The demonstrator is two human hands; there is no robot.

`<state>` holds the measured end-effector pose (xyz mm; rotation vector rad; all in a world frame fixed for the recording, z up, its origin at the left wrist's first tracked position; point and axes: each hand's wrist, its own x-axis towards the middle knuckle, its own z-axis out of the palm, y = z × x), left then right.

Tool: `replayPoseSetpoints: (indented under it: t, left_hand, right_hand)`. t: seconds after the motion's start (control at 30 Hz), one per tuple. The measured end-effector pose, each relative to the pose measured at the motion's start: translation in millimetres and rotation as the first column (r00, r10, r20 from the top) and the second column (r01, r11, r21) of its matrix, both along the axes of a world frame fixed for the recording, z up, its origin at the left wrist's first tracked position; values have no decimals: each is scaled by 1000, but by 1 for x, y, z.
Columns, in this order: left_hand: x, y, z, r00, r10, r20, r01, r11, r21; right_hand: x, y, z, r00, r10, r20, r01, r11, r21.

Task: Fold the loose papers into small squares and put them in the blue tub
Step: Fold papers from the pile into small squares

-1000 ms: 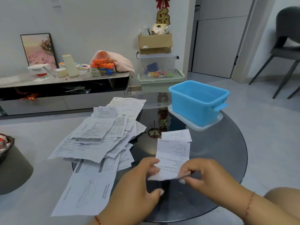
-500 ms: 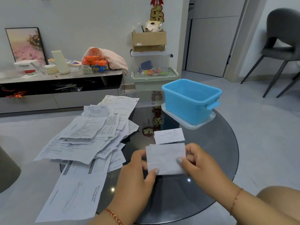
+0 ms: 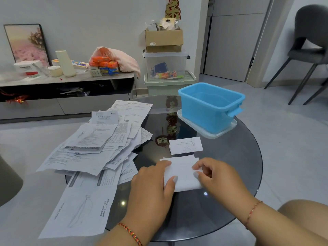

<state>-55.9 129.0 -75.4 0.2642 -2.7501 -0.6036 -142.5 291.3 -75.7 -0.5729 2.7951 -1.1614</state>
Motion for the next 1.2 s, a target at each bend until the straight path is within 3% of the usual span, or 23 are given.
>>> replayPoseSetpoints:
  t: [0.1, 0.17, 0.27, 0.47, 0.6, 0.73, 0.87, 1.07, 1.2]
  left_hand:
    - [2, -6, -8, 991, -6, -130, -5, 996, -88]
    - [4, -7, -11, 980, -102, -170, 78, 987, -144]
    - [8, -3, -16, 959, -260, -115, 231, 949, -214]
    - [8, -3, -13, 960, -281, -10, 271, 934, -234]
    - [4, -6, -8, 964, -262, 41, 264, 929, -259]
    - [0, -12, -6, 969, -241, 45, 244, 928, -280]
    - [-1, -9, 4, 971, -214, 102, 236, 916, -324]
    - [-1, -10, 8, 971, -215, 103, 233, 945, -229]
    - [0, -11, 8, 967, -227, 113, 244, 953, -177]
  right_hand:
    - [0, 0, 1, 1000, 15, -12, -15, 999, 33]
    - [-2, -1, 2, 1000, 27, -10, -26, 998, 64]
    - [-7, -4, 2, 997, 75, -10, -73, 990, 118]
    - [-5, -6, 6, 987, 96, -128, -78, 987, 137]
    - [-1, 6, 14, 925, 310, -222, -275, 946, 174]
    - [1, 10, 20, 828, 526, -194, -432, 819, 379]
    - [-3, 7, 24, 782, 585, -215, -409, 741, 532]
    - [-9, 2, 26, 749, 625, -222, -362, 666, 653]
    - [-11, -3, 22, 751, 600, -275, -328, 700, 634]
